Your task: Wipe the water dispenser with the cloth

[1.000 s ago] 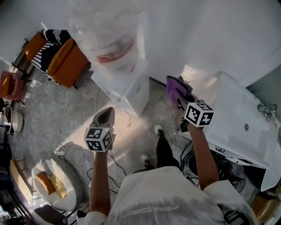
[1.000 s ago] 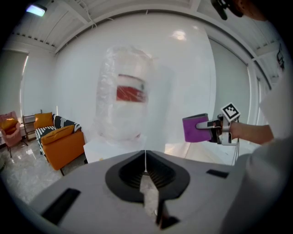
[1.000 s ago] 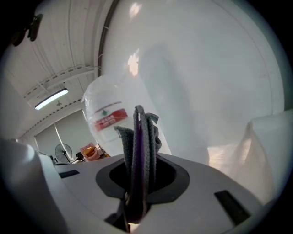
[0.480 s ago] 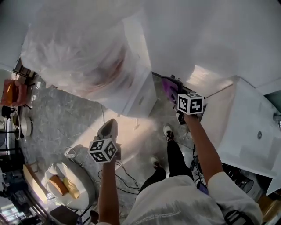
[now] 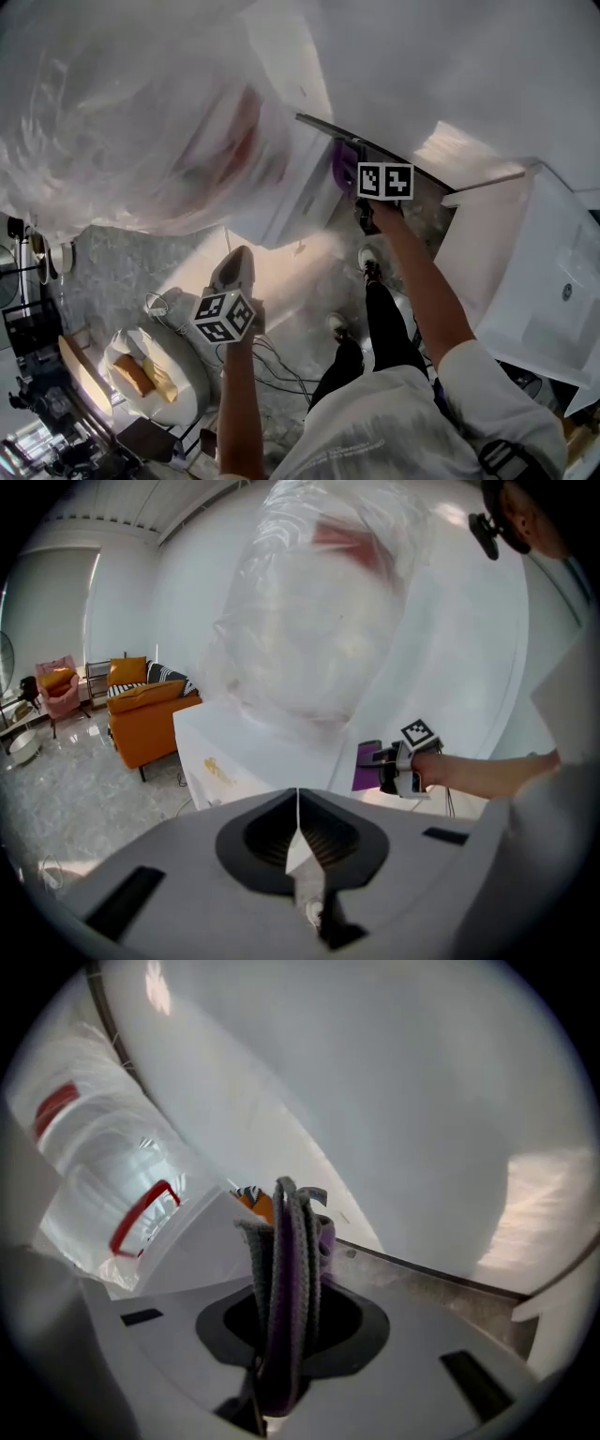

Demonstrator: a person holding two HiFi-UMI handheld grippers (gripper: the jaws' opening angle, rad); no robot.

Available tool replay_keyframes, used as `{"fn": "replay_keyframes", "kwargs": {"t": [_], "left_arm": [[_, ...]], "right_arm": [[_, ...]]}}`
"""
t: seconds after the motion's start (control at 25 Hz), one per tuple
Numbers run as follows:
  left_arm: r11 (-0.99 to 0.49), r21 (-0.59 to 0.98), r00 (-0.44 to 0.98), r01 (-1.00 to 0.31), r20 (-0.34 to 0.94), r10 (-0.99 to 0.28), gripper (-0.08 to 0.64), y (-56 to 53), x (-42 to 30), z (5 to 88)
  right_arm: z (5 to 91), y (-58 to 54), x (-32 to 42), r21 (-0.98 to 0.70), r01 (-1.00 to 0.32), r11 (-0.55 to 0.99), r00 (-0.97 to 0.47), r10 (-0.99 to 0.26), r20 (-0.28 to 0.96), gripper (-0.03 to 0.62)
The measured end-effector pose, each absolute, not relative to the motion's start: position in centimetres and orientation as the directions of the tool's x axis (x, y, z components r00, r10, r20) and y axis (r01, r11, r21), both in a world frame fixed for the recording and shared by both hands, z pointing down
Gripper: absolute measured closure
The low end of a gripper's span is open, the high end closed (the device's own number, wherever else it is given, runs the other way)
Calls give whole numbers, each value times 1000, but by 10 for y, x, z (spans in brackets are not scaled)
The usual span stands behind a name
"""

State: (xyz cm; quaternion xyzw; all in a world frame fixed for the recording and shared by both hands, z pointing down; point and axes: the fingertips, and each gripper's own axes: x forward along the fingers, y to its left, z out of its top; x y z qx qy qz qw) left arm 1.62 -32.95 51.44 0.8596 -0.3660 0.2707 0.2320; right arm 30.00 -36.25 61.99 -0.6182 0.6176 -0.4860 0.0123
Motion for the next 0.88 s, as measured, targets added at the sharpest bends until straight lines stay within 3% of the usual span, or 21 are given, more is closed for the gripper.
{"fn": "replay_keyframes", "kwargs": {"t": [0.36,0.88], "left_arm": [[-618,182,566,-765,647,-511,541,-326,8,532],[-575,184,536,-798,652,-536,541,-289,-43,539]], "right_arm": [[629,-366,240,-464,-884,63,-369,-704,607,511],[637,-318,136,-500,-851,162,-481,-625,615,509]]}}
